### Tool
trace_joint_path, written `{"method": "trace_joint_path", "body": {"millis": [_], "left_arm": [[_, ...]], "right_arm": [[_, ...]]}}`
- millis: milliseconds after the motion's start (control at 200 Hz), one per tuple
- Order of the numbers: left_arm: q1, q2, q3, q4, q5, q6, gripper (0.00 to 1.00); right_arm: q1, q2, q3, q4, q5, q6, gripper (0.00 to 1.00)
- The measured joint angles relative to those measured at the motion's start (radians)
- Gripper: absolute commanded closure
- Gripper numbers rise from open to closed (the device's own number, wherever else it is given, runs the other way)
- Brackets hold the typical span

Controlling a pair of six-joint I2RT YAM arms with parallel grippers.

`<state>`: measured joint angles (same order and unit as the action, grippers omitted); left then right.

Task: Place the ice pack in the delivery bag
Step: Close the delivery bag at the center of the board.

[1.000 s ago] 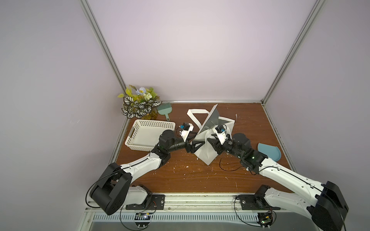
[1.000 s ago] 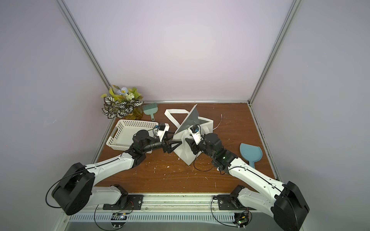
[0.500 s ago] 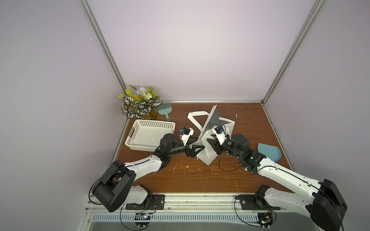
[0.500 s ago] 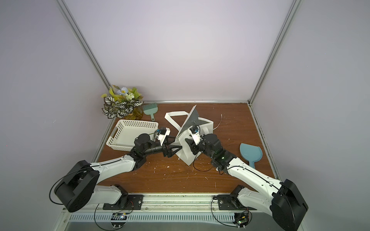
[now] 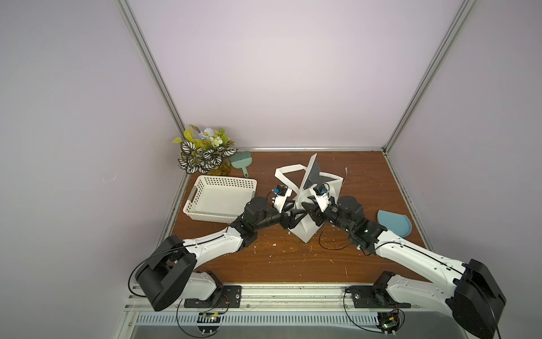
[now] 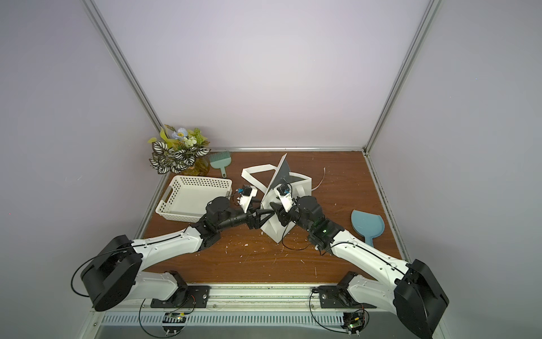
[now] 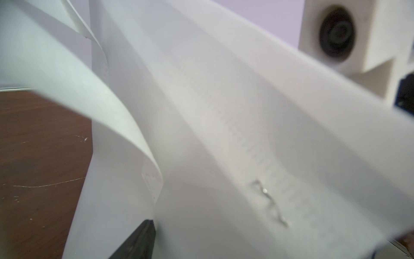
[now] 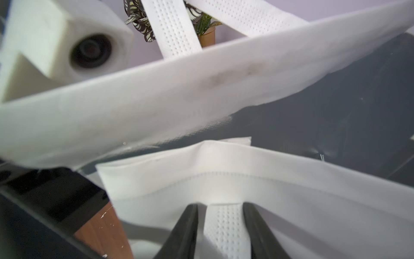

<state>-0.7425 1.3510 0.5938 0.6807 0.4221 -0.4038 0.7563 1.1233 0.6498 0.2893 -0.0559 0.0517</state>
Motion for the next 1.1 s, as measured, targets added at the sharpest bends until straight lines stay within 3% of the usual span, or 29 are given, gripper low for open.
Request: {"method": "trace_joint_path", "body": {"millis": [35,175,230,260,435,601,766,1101], "left_arm": [[-0.013,0.0,0.005,-0.011,-0.032,0.0,0.28],[-0.06,-0.002,0.014,-0.043,-0.156,-0.003,0.48],[-0.068,-0.002,0.017,-0.051,-0.188,-0.012,0.63],[-0.071,-0.002,0.017,-0.055,-0.204,-0.019,0.66],[-0.078,0.014,0.029,-0.063,-0.263,-0.026,0.63],[-0.09,0.026,0.032,-0.059,-0.296,-0.038,0.58],[-0.097,0.033,0.032,-0.055,-0.314,-0.042,0.57],[-0.116,0.034,-0.016,0.039,-0.364,-0.071,0.46]], "right_arm": [[-0.002,0.0,0.0,0.0,0.004,0.0,0.6],[-0.008,0.0,-0.002,0.001,0.025,0.0,0.59],[-0.008,-0.001,-0.005,0.001,0.032,0.0,0.58],[-0.008,-0.002,-0.005,0.001,0.035,0.0,0.57],[-0.003,-0.058,-0.013,-0.003,0.053,-0.002,0.56],[-0.007,-0.187,-0.061,-0.011,0.076,-0.003,0.67],[-0.011,-0.265,-0.161,-0.026,0.068,0.009,0.71],[-0.011,-0.185,-0.272,0.016,0.024,0.036,0.71]]}}
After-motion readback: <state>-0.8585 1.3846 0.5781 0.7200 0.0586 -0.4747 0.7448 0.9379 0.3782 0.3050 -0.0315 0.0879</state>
